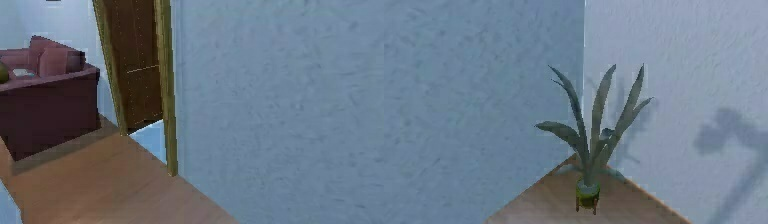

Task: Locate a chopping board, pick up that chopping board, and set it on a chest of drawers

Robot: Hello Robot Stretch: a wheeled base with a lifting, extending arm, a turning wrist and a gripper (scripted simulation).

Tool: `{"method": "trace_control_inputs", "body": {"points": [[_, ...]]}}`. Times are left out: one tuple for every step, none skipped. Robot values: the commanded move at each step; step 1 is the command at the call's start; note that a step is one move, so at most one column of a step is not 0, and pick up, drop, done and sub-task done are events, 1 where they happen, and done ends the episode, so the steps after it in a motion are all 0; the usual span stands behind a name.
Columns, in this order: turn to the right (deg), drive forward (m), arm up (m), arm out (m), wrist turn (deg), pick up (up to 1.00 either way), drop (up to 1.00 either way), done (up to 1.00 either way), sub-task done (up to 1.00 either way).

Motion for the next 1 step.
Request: {"method": "trace_control_inputs", "body": {"points": [[0.0, 0.4, 0.0, 0.0, 0.0, 0.0, 0.0, 0.0, 0.0]]}}
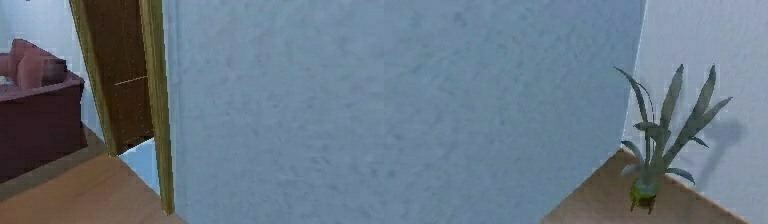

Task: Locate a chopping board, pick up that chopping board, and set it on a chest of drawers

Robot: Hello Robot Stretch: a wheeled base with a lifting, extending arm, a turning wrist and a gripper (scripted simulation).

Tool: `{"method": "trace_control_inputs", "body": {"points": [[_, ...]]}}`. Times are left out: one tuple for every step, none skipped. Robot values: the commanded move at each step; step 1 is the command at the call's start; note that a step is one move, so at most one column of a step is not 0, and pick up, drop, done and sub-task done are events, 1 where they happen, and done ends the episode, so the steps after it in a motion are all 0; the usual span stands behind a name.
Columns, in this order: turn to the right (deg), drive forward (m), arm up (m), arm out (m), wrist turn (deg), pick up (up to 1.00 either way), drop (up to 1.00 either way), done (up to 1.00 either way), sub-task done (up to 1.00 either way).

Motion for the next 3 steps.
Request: {"method": "trace_control_inputs", "body": {"points": [[-36.0, 0.0, 0.0, 0.0, 0.0, 0.0, 0.0, 0.0, 0.0], [0.0, 1.0, 0.0, 0.0, 0.0, 0.0, 0.0, 0.0, 0.0], [-9.0, 0.0, 0.0, 0.0, 0.0, 0.0, 0.0, 0.0, 0.0]]}}
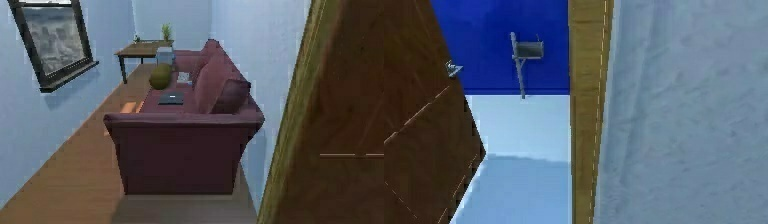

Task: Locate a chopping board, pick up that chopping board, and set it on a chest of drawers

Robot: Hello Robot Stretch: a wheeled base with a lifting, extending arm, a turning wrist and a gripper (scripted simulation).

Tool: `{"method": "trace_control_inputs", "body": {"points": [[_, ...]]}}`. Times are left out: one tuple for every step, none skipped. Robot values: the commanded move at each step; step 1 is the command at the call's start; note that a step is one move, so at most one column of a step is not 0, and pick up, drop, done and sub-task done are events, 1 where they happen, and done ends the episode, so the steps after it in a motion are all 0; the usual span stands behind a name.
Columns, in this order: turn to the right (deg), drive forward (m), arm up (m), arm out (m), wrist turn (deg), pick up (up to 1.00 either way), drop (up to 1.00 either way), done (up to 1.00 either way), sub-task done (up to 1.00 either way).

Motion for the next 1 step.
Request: {"method": "trace_control_inputs", "body": {"points": [[0.0, 0.25, 0.0, 0.0, 0.0, 0.0, 0.0, 0.0, 0.0]]}}
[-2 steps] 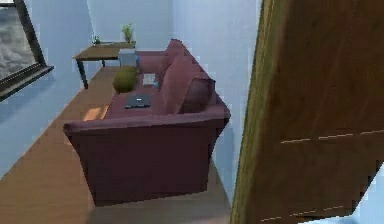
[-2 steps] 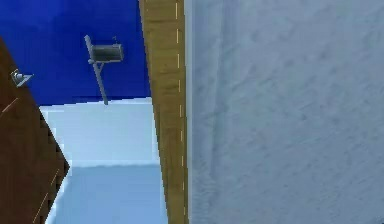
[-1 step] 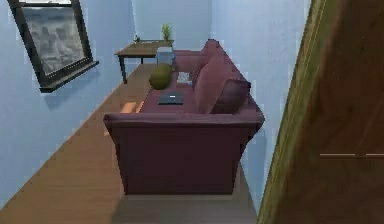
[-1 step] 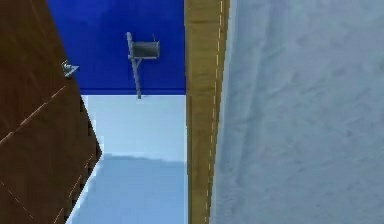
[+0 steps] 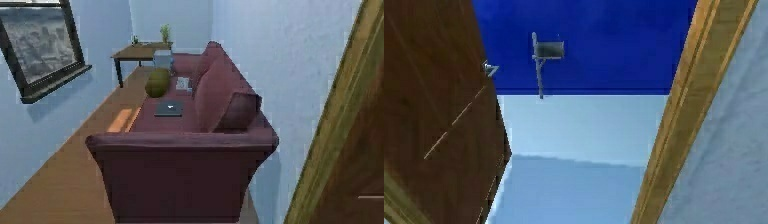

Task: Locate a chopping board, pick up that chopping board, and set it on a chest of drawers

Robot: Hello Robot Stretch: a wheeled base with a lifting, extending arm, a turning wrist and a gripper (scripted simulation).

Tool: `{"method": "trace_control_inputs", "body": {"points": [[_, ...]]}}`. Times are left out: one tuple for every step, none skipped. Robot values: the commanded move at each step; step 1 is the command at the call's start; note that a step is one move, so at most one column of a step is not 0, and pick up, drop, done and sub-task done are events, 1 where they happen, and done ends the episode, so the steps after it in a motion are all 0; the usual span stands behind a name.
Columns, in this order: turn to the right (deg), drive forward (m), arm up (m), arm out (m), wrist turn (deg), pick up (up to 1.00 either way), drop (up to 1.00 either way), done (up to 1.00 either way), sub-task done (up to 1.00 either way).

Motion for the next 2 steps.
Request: {"method": "trace_control_inputs", "body": {"points": [[45.0, 0.0, 0.0, 0.0, 0.0, 0.0, 0.0, 0.0, 0.0], [45.0, 0.0, 0.0, 0.0, 0.0, 0.0, 0.0, 0.0, 0.0]]}}
